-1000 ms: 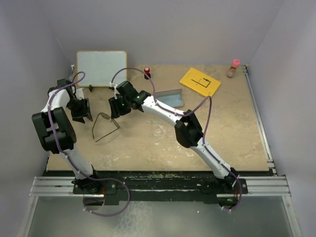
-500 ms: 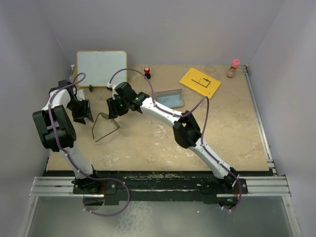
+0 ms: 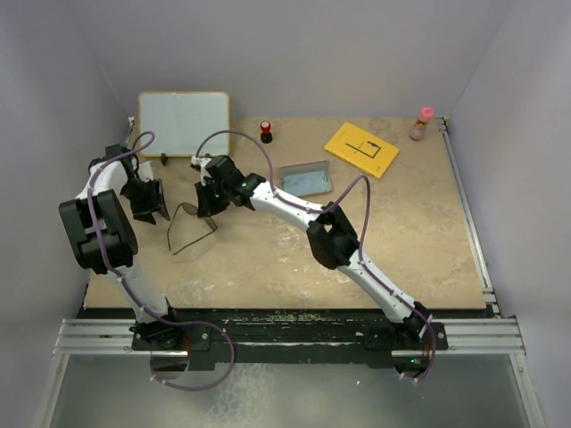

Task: Organize the sunglasses
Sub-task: Pick up the sunglasses from the center of the board.

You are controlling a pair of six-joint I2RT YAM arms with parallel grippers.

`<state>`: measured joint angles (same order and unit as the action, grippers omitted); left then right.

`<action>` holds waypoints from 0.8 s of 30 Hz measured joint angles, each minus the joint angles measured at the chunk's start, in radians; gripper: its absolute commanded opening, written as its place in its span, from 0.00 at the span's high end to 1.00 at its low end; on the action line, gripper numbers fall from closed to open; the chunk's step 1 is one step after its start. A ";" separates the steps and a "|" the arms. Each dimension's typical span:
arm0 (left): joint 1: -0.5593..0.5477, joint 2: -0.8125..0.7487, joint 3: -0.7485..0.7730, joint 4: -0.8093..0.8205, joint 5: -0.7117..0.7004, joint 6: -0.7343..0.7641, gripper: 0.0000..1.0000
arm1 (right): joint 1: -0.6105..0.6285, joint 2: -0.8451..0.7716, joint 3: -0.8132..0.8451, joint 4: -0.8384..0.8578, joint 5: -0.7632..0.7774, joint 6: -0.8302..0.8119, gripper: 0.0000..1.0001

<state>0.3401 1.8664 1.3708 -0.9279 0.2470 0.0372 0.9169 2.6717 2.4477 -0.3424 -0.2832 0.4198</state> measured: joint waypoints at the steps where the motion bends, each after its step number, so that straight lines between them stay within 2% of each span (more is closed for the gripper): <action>1: 0.000 0.000 0.000 0.000 0.000 0.000 0.50 | 0.001 0.001 0.000 0.002 0.000 -0.005 0.96; 3: 0.000 0.000 0.000 0.000 0.004 0.000 0.50 | 0.002 0.002 0.000 0.005 0.003 -0.004 1.00; 9: 0.000 0.000 0.000 0.000 0.013 0.000 0.50 | 0.006 0.000 -0.010 0.026 0.016 -0.003 1.00; 12: 0.000 0.000 0.008 -0.007 0.021 0.000 0.50 | 0.006 -0.023 -0.064 0.055 0.042 -0.001 1.00; 17: -0.001 0.000 0.098 -0.033 0.063 0.000 0.50 | 0.000 -0.148 -0.241 0.072 0.122 0.016 1.00; 20: -0.017 0.002 0.185 -0.032 0.090 -0.002 0.51 | -0.017 -0.282 -0.419 0.100 0.143 0.073 1.00; 24: -0.108 0.051 0.348 -0.036 0.101 -0.001 0.51 | -0.075 -0.464 -0.617 0.146 0.142 0.171 1.00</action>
<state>0.2321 1.9171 1.7191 -0.9638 0.3477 0.0360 0.8421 2.2074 1.8309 -0.1967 -0.1417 0.5907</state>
